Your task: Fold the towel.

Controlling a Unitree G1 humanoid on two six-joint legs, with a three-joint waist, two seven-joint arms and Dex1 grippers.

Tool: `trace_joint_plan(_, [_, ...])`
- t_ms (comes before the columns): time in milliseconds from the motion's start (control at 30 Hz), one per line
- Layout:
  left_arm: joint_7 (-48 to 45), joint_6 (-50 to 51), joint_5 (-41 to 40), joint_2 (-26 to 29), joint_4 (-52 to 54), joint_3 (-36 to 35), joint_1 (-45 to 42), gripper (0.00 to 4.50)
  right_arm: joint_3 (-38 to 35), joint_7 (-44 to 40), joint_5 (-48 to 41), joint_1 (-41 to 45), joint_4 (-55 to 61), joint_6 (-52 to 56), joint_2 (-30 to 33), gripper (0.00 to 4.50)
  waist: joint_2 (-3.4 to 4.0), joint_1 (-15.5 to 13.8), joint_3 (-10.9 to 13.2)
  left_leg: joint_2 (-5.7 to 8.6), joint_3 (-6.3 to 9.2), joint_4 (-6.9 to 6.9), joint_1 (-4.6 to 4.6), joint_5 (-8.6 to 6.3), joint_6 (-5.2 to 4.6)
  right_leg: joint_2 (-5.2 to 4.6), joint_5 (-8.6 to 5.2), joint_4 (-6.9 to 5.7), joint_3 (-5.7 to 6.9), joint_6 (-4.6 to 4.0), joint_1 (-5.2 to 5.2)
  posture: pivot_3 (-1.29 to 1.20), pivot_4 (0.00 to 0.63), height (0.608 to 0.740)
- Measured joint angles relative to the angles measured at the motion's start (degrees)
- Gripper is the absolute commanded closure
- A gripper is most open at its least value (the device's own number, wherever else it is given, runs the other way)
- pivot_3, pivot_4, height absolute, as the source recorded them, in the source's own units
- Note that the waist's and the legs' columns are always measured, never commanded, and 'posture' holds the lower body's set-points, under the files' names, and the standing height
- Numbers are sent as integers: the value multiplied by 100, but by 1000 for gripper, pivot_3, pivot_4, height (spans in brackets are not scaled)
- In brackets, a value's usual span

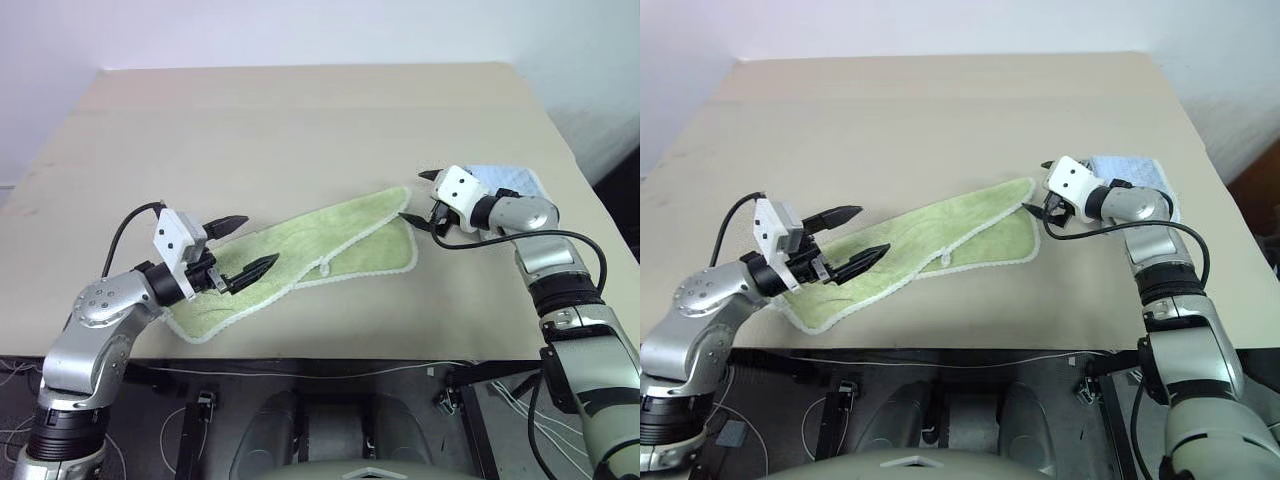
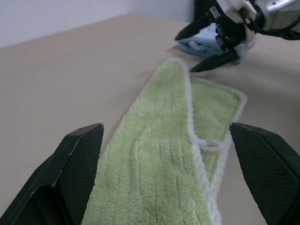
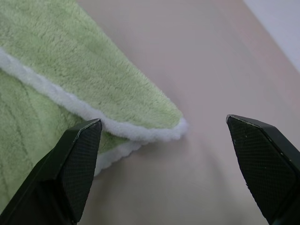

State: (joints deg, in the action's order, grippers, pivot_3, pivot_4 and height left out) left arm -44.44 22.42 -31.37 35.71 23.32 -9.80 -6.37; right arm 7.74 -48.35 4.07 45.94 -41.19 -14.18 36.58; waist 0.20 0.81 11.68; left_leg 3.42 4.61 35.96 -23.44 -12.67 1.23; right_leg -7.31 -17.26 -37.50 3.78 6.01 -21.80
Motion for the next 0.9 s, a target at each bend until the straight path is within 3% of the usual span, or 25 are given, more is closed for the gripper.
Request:
trace_joint_plan(367, [98, 188, -96, -83, 19, -48, 550, 0, 280, 84, 430, 413, -862, -629, -303, 34, 0, 14, 0, -13, -16, -2, 5, 1, 2, 13, 4, -2, -22, -6, -9, 0, 150, 740])
trace_joint_plan(733, [17, -296, 94, -268, -314, -52, 1016, 0, 312, 333, 709, 688, -1538, -999, -350, 34, 0, -1, 0, -18, -25, 0, 5, -1, -1, 19, 13, -3, -34, -12, -14, 0, 150, 740])
trace_joint_plan(833, [-46, -425, 137, -295, -361, -40, 1012, 0, 353, 480, 822, 806, -1655, -1059, -495, 596, 0, 32, 0, -23, -43, -1, 5, 0, 0, 24, 17, -8, -47, -13, -27, 0, 150, 740])
trace_joint_plan(900, [-65, -486, 160, -322, -382, -30, 1010, 0, 430, 569, 909, 877, -1711, -1150, -567, 1215, 0, 30, 0, -25, -49, -2, 5, 0, 0, 26, 17, -11, -53, -13, -33, 0, 150, 740])
